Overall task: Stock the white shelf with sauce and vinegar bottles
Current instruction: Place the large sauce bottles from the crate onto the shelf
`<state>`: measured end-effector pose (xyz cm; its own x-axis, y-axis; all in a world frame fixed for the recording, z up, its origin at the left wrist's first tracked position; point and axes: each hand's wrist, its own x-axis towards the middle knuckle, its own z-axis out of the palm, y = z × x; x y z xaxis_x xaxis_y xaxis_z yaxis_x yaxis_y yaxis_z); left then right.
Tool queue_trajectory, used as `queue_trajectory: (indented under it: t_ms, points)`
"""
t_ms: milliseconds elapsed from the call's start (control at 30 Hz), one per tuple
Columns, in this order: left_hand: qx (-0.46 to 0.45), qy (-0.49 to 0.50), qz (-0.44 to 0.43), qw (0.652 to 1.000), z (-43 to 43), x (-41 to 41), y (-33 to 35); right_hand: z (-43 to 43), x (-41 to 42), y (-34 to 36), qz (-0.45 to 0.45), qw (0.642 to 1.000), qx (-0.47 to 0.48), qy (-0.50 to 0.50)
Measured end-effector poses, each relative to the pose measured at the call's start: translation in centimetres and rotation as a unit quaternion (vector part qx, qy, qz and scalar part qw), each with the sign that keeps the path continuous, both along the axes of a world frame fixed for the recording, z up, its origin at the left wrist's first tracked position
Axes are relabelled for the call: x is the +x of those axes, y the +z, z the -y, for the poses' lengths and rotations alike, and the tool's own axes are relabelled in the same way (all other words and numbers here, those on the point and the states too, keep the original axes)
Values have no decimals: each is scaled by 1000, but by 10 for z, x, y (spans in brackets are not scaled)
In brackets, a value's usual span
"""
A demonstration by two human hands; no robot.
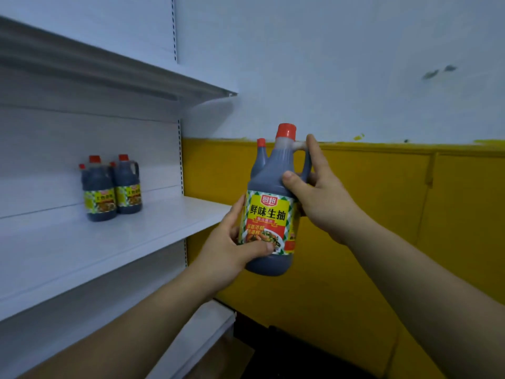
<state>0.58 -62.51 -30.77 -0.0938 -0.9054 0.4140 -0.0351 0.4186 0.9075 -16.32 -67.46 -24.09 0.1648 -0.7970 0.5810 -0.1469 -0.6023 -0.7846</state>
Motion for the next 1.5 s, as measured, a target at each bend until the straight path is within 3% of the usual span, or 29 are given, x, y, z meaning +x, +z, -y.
queue_trajectory:
  t_ms: [433,800,967,1033,1233,1500]
  points:
    - [-45,81,21,995,-60,47,43,-51,57,50,-14,998,-30,52]
    - [-10,177,1,984,-99,114,16,-69,136,19,-54,987,37,144]
    - [-12,215,-6,977,-103,127,6,-71,155,7,-60,986,36,149]
    - [-10,232,-7,973,-104,132,2,-72,164,5,-101,984,42,144]
    - [18,279,33,960,-89,157,-13,-48,204,-4,-188,964,33,184]
    - [67,317,105,940,-33,203,-21,24,264,-20,-120,967,64,216]
